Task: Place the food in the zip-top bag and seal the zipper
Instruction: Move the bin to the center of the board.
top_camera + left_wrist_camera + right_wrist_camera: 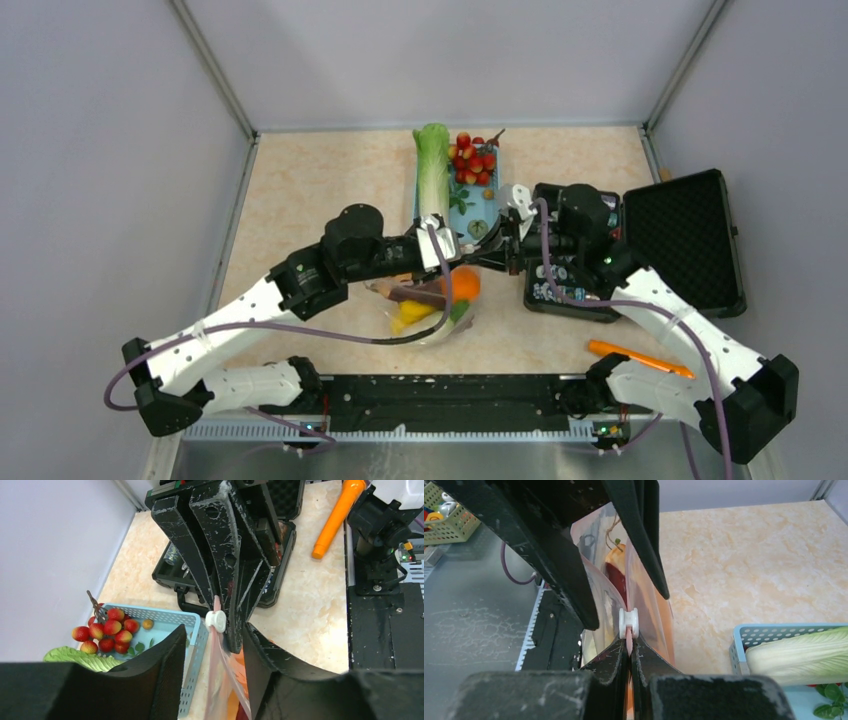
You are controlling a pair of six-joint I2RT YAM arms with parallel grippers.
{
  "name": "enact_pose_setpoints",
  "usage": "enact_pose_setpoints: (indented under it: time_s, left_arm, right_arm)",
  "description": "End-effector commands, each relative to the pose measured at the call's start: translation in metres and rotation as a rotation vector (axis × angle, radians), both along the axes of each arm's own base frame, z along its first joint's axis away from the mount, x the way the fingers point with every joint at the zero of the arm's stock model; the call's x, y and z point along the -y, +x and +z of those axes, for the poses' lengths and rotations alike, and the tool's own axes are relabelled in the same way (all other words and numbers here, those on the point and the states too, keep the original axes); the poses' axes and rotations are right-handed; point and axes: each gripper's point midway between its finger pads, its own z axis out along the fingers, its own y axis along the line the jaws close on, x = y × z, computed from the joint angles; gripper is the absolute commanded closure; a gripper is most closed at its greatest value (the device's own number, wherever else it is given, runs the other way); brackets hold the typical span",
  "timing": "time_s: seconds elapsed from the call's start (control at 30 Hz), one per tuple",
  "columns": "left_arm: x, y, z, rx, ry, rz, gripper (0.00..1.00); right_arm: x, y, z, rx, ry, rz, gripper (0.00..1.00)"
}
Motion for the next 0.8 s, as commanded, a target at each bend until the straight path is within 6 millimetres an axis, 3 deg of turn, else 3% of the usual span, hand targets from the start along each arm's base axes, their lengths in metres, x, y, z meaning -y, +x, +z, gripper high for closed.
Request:
enact_pose_setpoints:
  time_s: [0.0, 0.2, 0.33, 0.47, 0.6, 0.77]
  left_arm:
    - [0.009, 0.002, 0.013, 0.02, -0.012, -0.046, 0.55]
    - [0.016, 0.011, 0.016, -0.041, -0.027, -0.024, 0.55]
    - [0.016, 0.009, 0.018, -0.067, -0.035, -0.043, 0.62]
    - [0.015, 0.006, 0.013, -0.104, -0.013, -0.06, 0.77]
    - [0.015, 0.005, 0.005, -0.132, 0.027, -0.067, 0.99]
    - [0.007, 0.01, -0.008, -0.148, 0.083, -0.016, 1.0]
  right_arm:
    - [0.002, -0.01, 0.01, 0.056, 0.015, 0.032, 1.0]
    - [0.002, -0.013, 0.008, 0.056, 0.009, 0.051, 1.0]
    - [0.003, -0.013, 0.008, 0.06, 0.009, 0.042, 1.0]
    - [0.003, -0.01, 0.008, 0.063, 0.009, 0.024, 1.0]
    - [0.002, -0.005, 0.008, 0.058, 0.009, -0.005, 1.0]
    - [0.004, 0.0, 0.007, 0.051, 0.017, -0.051, 1.0]
